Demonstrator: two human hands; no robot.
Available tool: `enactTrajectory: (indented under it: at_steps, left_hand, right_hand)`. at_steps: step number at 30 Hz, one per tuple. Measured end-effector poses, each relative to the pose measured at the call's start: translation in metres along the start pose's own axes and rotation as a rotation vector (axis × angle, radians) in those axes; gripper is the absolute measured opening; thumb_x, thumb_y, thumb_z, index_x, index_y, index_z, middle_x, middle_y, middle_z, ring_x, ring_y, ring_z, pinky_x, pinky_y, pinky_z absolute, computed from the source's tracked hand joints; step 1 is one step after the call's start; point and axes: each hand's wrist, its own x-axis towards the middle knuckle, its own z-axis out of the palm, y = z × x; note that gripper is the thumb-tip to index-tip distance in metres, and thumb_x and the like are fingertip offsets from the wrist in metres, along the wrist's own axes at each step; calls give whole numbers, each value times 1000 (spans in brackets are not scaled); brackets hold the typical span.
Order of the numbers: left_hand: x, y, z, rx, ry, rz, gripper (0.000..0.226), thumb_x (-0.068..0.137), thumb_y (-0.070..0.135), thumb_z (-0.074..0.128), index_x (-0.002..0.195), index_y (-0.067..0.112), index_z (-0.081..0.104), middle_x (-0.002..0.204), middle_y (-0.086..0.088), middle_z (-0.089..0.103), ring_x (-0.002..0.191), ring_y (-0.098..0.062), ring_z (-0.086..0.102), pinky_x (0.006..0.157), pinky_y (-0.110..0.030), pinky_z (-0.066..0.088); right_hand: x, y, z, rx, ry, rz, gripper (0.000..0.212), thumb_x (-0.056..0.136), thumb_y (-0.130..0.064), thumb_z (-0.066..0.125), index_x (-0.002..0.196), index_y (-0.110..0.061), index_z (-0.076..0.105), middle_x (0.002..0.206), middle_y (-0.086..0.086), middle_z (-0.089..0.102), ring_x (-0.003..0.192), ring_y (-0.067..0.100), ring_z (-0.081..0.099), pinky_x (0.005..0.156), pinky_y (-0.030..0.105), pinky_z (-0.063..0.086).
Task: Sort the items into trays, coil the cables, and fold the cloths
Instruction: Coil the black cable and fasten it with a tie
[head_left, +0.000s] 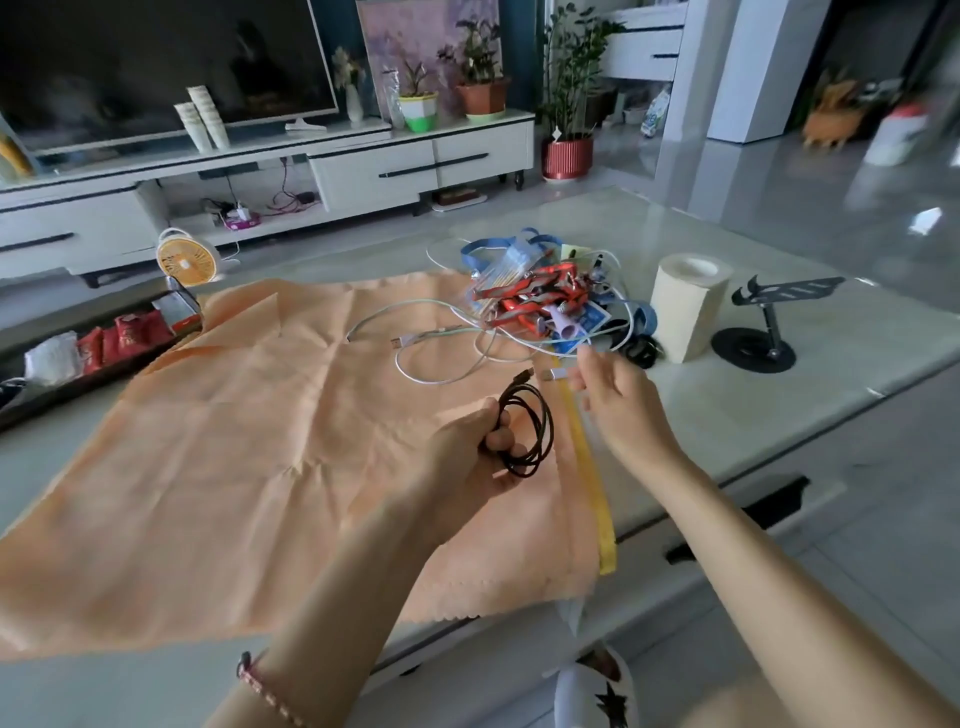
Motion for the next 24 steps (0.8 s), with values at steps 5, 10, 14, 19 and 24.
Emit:
enactTrajectory:
  at_steps: [5,10,14,19,24]
  left_hand:
    - [10,-8,4,3,-54,-17,29,100,25,33,77,14,47,44,7,39,45,-9,50,63,-28,38]
    - [2,-12,4,89,-118,-3,29,101,24,34,78,13,48,47,7,39,49,-10,50,61,-26,43]
    - [-8,-10,0,110,-125,-6,28,100,24,35,79,12,48,47,7,39,50,-11,50,57,-24,46]
    - [-16,-4,-6,66,-78,32,30,100,24,36,75,13,50,46,7,37,47,-9,49,57,-23,44]
    - [-17,-2,-7,12,-39,49,29,99,25,37,74,14,45,45,7,37,45,-9,48,54,-23,44]
  right_hand:
    - [34,52,-27,-934,-69,-116,45,87,1,41,130,-12,47,134,7,49,119,31,40,91,38,31]
    - [42,59,-17,-1058,-21,-136,35,88,2,39,120,-7,50,121,16,52,113,33,43,91,38,30]
    - [44,55,-19,-932,-30,-113,24,90,2,43,109,1,57,110,20,57,102,34,50,83,36,38]
    - [32,38,-26,-520,-8,-43,16,94,-11,46,86,0,55,83,12,57,72,24,47,55,32,28]
    - [18,27,-47,-55,-36,223,24,87,-17,56,64,-11,54,59,-3,52,54,11,42,52,26,30]
